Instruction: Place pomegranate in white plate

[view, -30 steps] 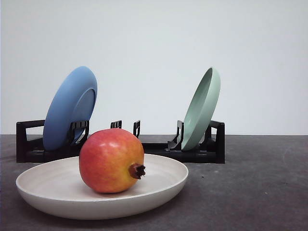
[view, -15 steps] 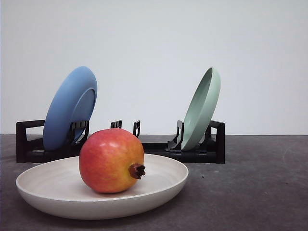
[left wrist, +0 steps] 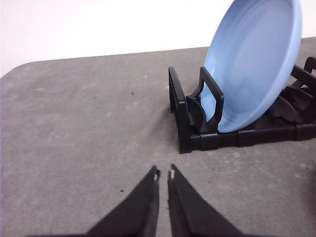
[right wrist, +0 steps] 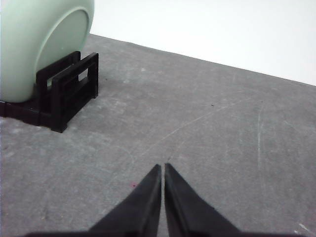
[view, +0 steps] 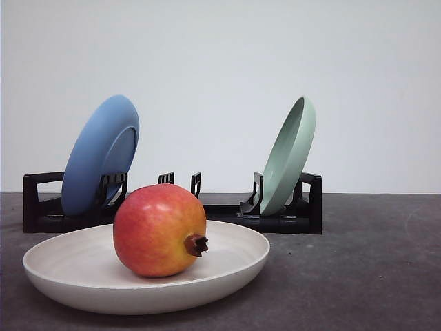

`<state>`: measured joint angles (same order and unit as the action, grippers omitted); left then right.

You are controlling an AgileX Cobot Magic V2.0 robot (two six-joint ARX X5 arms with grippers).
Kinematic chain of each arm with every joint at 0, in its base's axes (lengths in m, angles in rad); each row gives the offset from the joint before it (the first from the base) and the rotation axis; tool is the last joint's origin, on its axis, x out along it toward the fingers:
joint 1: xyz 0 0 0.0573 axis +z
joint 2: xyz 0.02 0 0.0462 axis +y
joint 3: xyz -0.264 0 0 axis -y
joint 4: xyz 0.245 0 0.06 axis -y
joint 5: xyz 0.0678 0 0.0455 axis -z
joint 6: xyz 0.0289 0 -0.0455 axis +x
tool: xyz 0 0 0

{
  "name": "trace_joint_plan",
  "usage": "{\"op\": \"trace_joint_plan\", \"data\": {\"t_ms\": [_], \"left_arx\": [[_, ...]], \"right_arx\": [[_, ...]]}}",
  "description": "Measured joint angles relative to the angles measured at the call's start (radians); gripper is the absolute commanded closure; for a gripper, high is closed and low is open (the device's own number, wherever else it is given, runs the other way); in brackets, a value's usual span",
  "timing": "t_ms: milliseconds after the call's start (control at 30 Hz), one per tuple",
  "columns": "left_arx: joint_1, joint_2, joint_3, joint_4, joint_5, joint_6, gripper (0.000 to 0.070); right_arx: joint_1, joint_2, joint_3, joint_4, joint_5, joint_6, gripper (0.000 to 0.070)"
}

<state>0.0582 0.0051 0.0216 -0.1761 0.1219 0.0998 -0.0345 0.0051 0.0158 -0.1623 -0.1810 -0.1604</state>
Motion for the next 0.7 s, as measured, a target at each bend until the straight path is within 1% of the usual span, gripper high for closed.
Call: {"op": "trace_joint_plan", "data": {"t_ms": [700], "left_arx": [[0.000, 0.000, 0.000, 0.000, 0.000, 0.000, 0.0672]], "right_arx": [[0.000, 0.000, 0.000, 0.000, 0.000, 0.000, 0.0698]]}}
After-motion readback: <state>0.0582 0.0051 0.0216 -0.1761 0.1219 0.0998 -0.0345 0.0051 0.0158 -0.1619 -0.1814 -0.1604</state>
